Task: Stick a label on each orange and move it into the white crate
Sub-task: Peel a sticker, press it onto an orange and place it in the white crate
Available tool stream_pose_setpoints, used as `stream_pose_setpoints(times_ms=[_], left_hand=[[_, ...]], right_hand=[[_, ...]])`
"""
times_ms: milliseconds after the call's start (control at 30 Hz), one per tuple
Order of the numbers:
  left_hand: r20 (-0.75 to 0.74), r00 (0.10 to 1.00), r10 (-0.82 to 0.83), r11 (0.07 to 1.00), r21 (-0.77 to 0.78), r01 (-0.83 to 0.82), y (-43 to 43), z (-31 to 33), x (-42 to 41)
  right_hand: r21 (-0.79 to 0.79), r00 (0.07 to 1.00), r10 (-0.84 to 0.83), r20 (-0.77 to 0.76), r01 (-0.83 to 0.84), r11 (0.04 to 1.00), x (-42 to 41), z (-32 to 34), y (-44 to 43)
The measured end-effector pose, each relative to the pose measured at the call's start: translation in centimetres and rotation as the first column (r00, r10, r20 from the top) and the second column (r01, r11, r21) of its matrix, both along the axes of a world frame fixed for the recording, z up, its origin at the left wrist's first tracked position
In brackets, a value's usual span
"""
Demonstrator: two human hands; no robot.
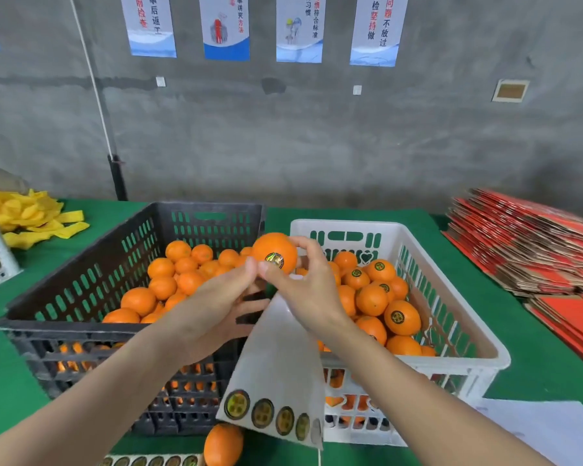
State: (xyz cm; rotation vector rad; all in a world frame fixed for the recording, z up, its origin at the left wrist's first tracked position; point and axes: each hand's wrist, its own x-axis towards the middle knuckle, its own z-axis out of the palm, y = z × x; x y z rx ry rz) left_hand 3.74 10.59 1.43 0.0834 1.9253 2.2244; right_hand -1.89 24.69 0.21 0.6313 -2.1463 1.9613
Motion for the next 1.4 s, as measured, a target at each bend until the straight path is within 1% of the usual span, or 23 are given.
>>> stream_pose_setpoints(times_ms=[67,133,233,300,367,433,500,533,633,667,700,733,767,833,867,900,967,1033,1067,1167,1267,1333,1400], left_hand=[[0.065,0.987,-0.147,0.98,-0.129,0.154,0.5,-0.1,0.1],[0.07,0.98,-0.184,0.96,-0.202,0.194,1.3,-0.5,-0.1],[0.017,0.995,-0.1,0.945,-0.312,0.101,0.9,-0.7,-0.7],[0.005,1.0,-0.001,0.952,-0.305,0.003,-0.5,0.0,-1.5],[0.061,0.994,0.095,0.971,-0.226,-0.079,-2.5,0.7,-1.9],[0.085,0.982,0.171,0.977,-0.143,-0.158,-3.8,1.1,-2.0],[0.105,0.979,0.177,0.983,-0.065,-0.171,-4.1,1.2,-1.9],[0.114,0.978,0.176,0.984,-0.046,-0.172,-4.1,1.1,-1.9],[0.124,0.975,0.185,0.983,-0.019,-0.184,-3.9,0.8,-2.2],[0.123,0.973,0.195,0.981,-0.022,-0.194,-3.8,0.9,-2.2],[0.121,0.972,0.202,0.979,-0.021,-0.201,-3.7,0.9,-2.3],[0.125,0.969,0.212,0.977,-0.025,-0.211,-3.7,0.9,-2.3],[0.125,0.969,0.214,0.977,-0.023,-0.213,-3.7,0.9,-2.4],[0.116,0.969,0.218,0.976,-0.022,-0.217,-3.5,1.0,-2.5],[0.113,0.967,0.227,0.974,-0.023,-0.226,-3.2,1.2,-2.4],[0.1,0.965,0.242,0.97,-0.017,-0.241,-3.0,1.2,-2.6],[0.083,0.964,0.253,0.966,0.042,-0.257,-2.2,1.5,-2.5],[0.084,0.975,0.208,0.968,0.127,-0.217,-1.1,1.9,-2.3],[0.1,0.978,0.181,0.969,0.154,-0.195,-0.5,2.1,-2.2],[0.085,0.98,0.179,0.936,0.293,-0.196,0.3,2.5,-1.9],[0.087,0.994,0.066,0.967,0.24,-0.085,-0.1,2.5,-1.6],[0.075,0.991,0.109,0.978,0.172,-0.121,-0.5,1.7,-1.7],[0.04,0.975,0.217,0.971,0.096,-0.22,-0.7,1.1,-1.8]], right_hand=[[-0.106,0.994,-0.111,0.001,0.111,0.988,-1.1,0.6,-0.3],[-0.143,0.99,-0.139,0.025,0.141,0.98,-2.1,1.1,-0.5],[-0.191,0.98,-0.135,0.143,0.162,0.968,-3.9,2.0,-0.3],[-0.194,0.965,-0.172,0.197,0.21,0.958,-6.0,2.6,1.0],[-0.038,0.941,-0.253,0.226,0.268,0.963,-8.5,2.4,3.2],[0.321,0.911,-0.363,0.194,0.291,0.901,-10.6,0.5,5.5],[0.666,0.896,-0.422,0.141,0.229,0.71,-11.9,-3.1,6.8],[0.776,0.894,-0.437,0.098,0.207,0.596,-12.2,-4.9,7.2],[0.914,0.92,-0.389,-0.038,0.189,0.358,-12.9,-7.7,7.5],[0.932,0.926,-0.373,-0.054,0.18,0.313,-12.9,-7.5,7.4],[0.932,0.931,-0.36,-0.066,0.186,0.31,-12.9,-6.8,7.1],[0.899,0.937,-0.343,-0.074,0.211,0.383,-12.7,-5.7,6.5],[0.807,0.943,-0.318,-0.096,0.261,0.53,-12.1,-4.2,5.9],[0.434,0.945,-0.25,-0.209,0.319,0.842,-9.4,-1.0,4.2],[0.249,0.931,-0.191,-0.311,0.274,0.929,-7.4,0.4,3.4],[0.175,0.895,-0.116,-0.43,0.209,0.962,-5.3,1.6,2.7],[0.279,0.801,0.127,-0.586,0.052,0.959,-1.3,2.3,1.4],[0.439,0.718,0.29,-0.632,0.024,0.898,1.2,1.6,0.3],[0.481,0.699,0.306,-0.647,0.062,0.875,1.5,1.1,-0.1],[0.491,0.701,0.225,-0.677,0.201,0.848,1.1,0.4,-0.4],[0.442,0.707,0.153,-0.691,0.245,0.863,0.9,0.2,0.0],[0.415,0.707,0.131,-0.695,0.246,0.876,1.1,0.1,0.2],[0.391,0.717,0.135,-0.684,0.204,0.897,1.4,0.2,0.3]])
